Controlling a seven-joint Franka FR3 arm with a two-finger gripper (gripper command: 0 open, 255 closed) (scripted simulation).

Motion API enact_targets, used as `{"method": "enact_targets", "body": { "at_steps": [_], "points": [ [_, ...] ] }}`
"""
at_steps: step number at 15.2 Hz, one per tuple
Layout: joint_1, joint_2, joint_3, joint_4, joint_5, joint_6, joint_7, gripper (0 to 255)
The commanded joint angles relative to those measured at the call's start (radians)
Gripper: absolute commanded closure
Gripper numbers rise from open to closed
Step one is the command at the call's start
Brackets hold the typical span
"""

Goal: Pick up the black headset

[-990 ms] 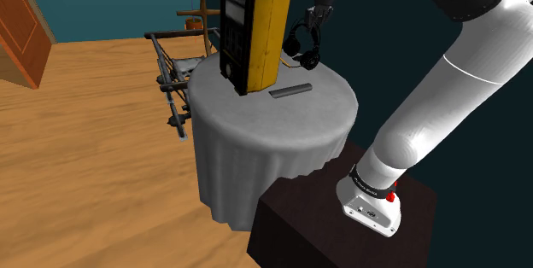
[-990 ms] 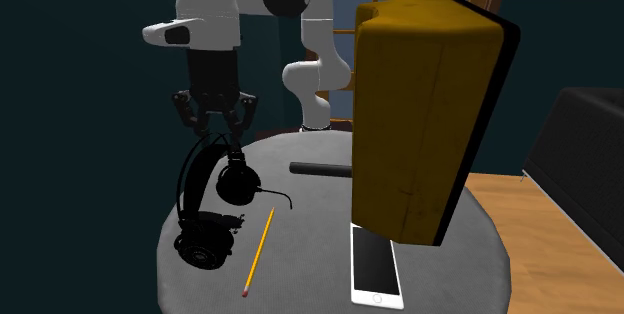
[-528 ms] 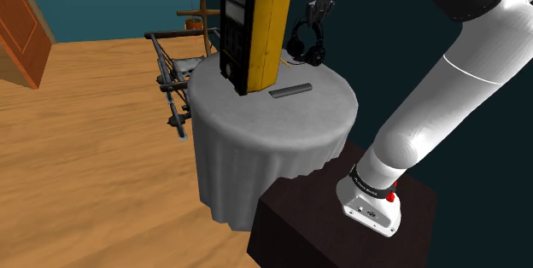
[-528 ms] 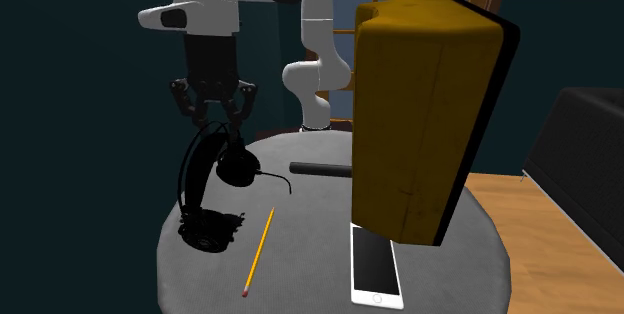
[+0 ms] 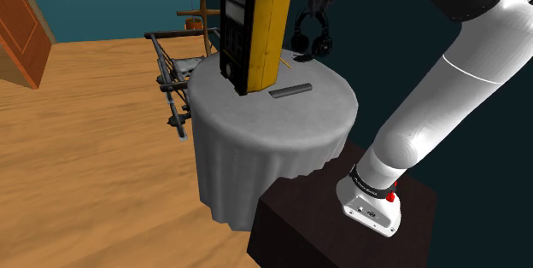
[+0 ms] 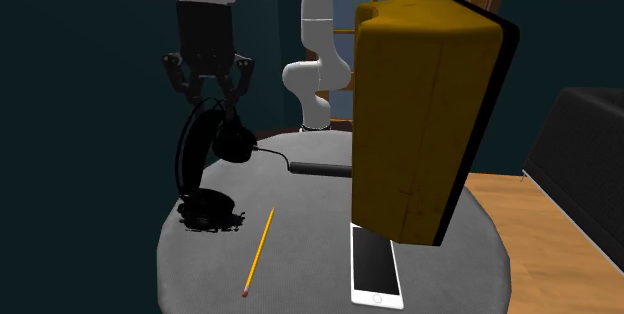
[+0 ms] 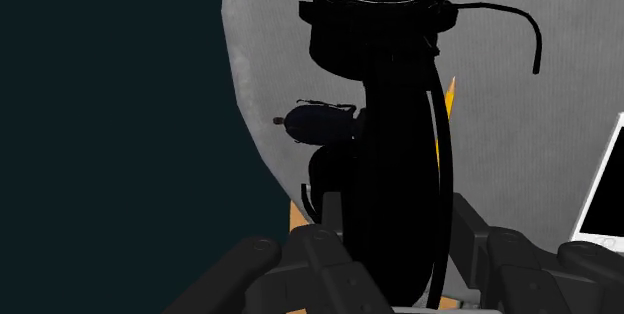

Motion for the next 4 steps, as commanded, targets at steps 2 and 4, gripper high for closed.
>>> {"method": "enact_targets", "body": {
  "at_steps": [2,4],
  "points": [
    [0.000,0.004,0.000,0.045,0.002,-0.041,-0.002,255],
    [0.000,0.004,0.000,0.047,0.002,-0.043,-0.002,255]
  ]
}}
